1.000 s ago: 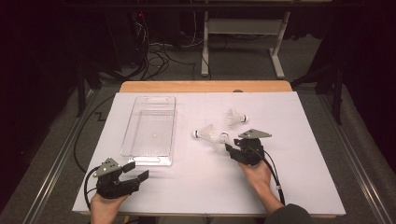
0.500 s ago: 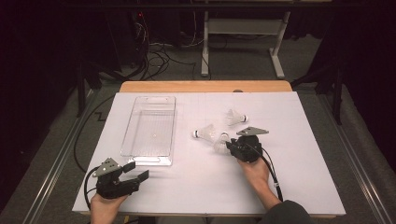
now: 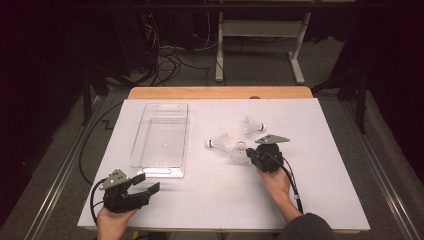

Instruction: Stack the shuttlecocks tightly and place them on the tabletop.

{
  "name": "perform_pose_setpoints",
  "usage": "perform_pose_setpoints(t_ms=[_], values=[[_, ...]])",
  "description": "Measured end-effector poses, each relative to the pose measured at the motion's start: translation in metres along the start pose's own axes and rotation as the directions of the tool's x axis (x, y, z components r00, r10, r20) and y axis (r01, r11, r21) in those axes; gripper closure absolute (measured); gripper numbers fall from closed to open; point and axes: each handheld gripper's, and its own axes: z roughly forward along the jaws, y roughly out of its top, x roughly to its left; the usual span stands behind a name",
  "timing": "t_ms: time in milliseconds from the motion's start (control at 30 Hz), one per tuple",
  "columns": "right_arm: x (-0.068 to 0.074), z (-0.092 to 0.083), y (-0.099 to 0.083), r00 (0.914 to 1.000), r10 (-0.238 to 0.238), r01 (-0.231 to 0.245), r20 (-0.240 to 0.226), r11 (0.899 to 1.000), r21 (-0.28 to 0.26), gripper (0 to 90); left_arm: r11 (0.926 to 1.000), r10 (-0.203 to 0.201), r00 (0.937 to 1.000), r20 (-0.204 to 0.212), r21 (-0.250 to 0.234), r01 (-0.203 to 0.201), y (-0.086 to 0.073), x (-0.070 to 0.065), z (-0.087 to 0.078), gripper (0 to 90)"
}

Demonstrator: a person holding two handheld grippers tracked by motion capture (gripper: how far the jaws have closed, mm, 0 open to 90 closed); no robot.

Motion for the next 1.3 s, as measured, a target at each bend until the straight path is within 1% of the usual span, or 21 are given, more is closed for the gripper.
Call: perform_pose_setpoints(t_ms=[33, 167, 267, 600, 900, 1300], values=[[0.0, 0.0, 0.0, 1.0, 0.005, -0.005, 0.001, 1.0, 0.001, 89.6, 1.0, 0.0, 1.0, 0.0, 0.0, 0.0, 0.0, 0.0, 0.0, 31.3], [-0.002, -0.002, 0.0, 1.0, 0.001, -0.001, 0.002, 1.0, 0.006, 90.0, 1.0, 0.0, 1.0, 0.001, 0.001, 0.0, 0.0, 0.0, 0.0, 31.4], [-0.004, -0.003, 0.0, 1.0, 0.005, -0.005, -0.006, 1.0, 0.01, 90.0, 1.0, -0.001, 1.0, 0.001, 0.0, 0.001, 0.0, 0.0, 0.0, 31.4], [-0.009, -0.009, 0.002, 0.9985, 0.012, -0.01, -0.054, 1.0, 0.026, 90.0, 1.0, 0.0, 1.0, 0.001, 0.001, 0.0, 0.0, 0.0, 0.0, 31.4], [-0.009, -0.006, 0.01, 0.9956, 0.002, 0.002, -0.093, 0.999, 0.045, 90.0, 1.0, 0.0, 1.0, 0.004, 0.0, 0.0, 0.0, 0.0, 0.0, 31.4], [-0.012, 0.0, 0.015, 0.9925, 0.008, -0.001, -0.122, 0.999, 0.052, 90.0, 1.0, 0.002, 1.0, 0.004, 0.001, -0.002, 0.0, -0.001, 0.0, 31.4]])
